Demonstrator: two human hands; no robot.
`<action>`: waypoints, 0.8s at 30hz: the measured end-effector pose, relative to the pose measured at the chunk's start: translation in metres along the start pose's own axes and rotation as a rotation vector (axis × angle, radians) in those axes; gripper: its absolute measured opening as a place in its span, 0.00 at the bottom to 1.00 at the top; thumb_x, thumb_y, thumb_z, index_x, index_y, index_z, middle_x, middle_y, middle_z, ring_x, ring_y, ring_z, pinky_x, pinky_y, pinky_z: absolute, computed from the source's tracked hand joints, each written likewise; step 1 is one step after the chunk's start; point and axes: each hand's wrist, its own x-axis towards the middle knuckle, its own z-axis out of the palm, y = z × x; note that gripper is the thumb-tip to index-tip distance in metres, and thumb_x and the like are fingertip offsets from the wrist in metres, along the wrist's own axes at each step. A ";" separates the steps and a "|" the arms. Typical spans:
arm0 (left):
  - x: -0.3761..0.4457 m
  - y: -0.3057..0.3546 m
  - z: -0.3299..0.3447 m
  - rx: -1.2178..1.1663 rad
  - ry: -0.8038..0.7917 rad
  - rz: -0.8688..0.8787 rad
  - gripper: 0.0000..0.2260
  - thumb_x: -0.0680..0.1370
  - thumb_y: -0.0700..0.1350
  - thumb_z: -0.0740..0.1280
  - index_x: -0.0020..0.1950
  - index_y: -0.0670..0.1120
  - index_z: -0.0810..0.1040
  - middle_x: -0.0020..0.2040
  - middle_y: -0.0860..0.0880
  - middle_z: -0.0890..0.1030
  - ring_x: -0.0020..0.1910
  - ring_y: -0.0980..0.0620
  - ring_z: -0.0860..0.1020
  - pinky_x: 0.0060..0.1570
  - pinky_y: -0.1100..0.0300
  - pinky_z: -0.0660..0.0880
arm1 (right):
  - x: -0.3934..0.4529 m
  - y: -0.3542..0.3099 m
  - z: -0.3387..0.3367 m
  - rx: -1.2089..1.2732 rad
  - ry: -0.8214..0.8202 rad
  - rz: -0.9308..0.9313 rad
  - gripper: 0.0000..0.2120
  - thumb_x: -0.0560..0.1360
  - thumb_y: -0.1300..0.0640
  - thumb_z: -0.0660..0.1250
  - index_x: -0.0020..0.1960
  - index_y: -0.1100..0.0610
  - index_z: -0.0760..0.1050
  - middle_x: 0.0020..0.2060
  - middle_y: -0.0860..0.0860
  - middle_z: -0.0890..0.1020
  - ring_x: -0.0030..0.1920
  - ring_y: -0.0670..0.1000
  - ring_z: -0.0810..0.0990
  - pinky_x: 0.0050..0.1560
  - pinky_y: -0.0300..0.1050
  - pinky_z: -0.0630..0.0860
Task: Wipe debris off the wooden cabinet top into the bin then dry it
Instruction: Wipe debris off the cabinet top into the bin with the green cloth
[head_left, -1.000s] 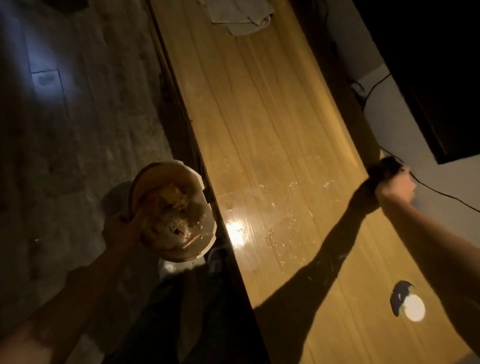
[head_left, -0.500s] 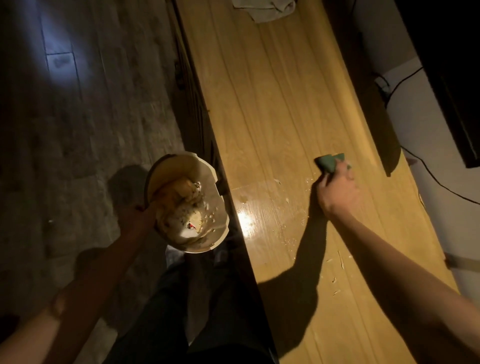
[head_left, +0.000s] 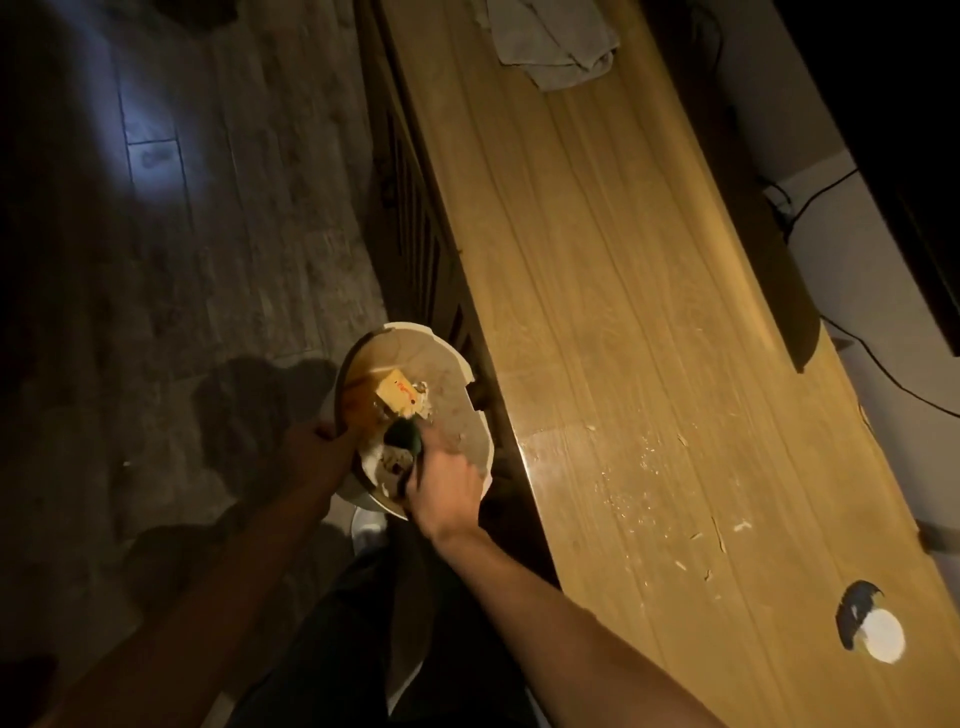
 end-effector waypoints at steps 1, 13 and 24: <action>0.002 0.000 -0.003 -0.012 0.005 -0.003 0.10 0.72 0.45 0.77 0.37 0.45 0.78 0.36 0.46 0.80 0.38 0.47 0.80 0.33 0.59 0.72 | 0.000 -0.001 -0.001 0.044 0.021 -0.026 0.30 0.80 0.61 0.67 0.78 0.45 0.62 0.63 0.52 0.82 0.59 0.56 0.83 0.63 0.56 0.79; 0.050 0.042 -0.017 -0.003 0.102 0.016 0.13 0.73 0.52 0.77 0.38 0.44 0.79 0.36 0.46 0.81 0.37 0.48 0.81 0.32 0.59 0.73 | 0.182 0.011 -0.180 0.304 0.620 0.165 0.21 0.84 0.60 0.61 0.76 0.56 0.70 0.66 0.57 0.80 0.67 0.56 0.78 0.68 0.50 0.73; 0.079 0.088 -0.009 -0.033 0.090 0.100 0.11 0.75 0.45 0.74 0.46 0.37 0.81 0.43 0.39 0.83 0.43 0.44 0.83 0.47 0.48 0.81 | 0.201 -0.023 -0.125 -0.156 0.417 -0.069 0.19 0.79 0.62 0.66 0.69 0.51 0.72 0.65 0.54 0.78 0.55 0.59 0.83 0.52 0.55 0.81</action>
